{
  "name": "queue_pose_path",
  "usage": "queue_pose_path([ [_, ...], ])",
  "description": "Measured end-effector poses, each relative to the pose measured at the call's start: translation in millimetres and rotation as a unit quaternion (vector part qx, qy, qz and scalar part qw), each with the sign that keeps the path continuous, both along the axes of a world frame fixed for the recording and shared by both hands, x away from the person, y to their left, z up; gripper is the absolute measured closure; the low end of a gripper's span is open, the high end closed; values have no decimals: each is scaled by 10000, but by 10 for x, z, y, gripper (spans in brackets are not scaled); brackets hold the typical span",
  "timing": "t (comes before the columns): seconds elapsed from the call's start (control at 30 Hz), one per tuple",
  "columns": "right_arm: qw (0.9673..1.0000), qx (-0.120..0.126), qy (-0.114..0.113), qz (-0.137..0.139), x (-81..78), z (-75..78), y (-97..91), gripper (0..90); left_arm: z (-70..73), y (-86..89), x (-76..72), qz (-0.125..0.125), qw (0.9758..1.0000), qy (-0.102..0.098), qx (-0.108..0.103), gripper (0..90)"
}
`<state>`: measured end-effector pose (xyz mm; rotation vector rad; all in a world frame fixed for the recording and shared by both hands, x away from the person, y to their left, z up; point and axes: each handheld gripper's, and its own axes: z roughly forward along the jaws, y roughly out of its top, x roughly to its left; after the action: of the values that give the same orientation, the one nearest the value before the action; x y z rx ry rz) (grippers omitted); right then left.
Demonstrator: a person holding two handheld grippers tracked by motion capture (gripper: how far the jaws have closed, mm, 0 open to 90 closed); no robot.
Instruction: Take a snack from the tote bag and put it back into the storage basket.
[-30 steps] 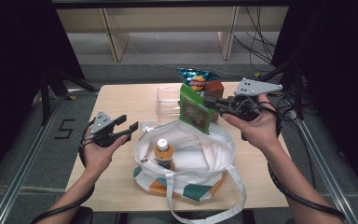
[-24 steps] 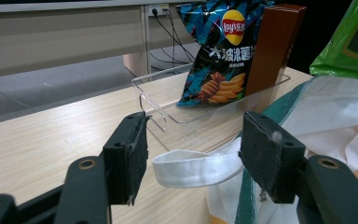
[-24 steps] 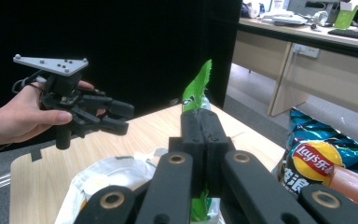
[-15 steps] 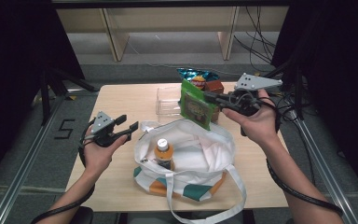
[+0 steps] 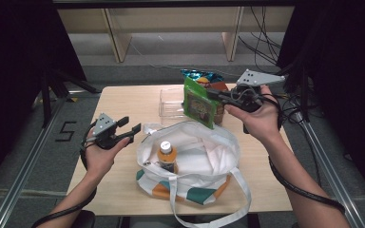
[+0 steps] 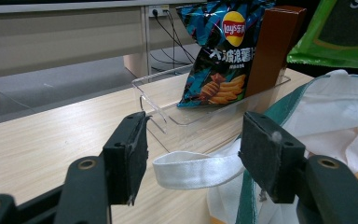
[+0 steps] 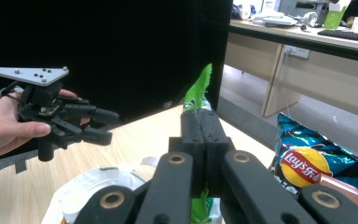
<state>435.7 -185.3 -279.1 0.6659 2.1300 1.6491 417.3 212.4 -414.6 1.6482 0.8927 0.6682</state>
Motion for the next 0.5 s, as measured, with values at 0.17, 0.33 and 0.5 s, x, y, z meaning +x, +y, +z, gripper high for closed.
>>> queue_pose_path([
  [0.17, 9999, 4, -80, -67, 31, 25, 21, 900, 2, 0, 0, 11, 10000, -1, -24, 406],
  [0.33, 10000, 29, -32, -42, 61, 26, 39, 900, 4, 2, 0, 5, 10000, -15, -14, 406],
  [0.5, 9999, 0, -97, -96, 91, 16, 57, 900, -2, 1, 1, 10, 10000, 4, -22, 406],
])
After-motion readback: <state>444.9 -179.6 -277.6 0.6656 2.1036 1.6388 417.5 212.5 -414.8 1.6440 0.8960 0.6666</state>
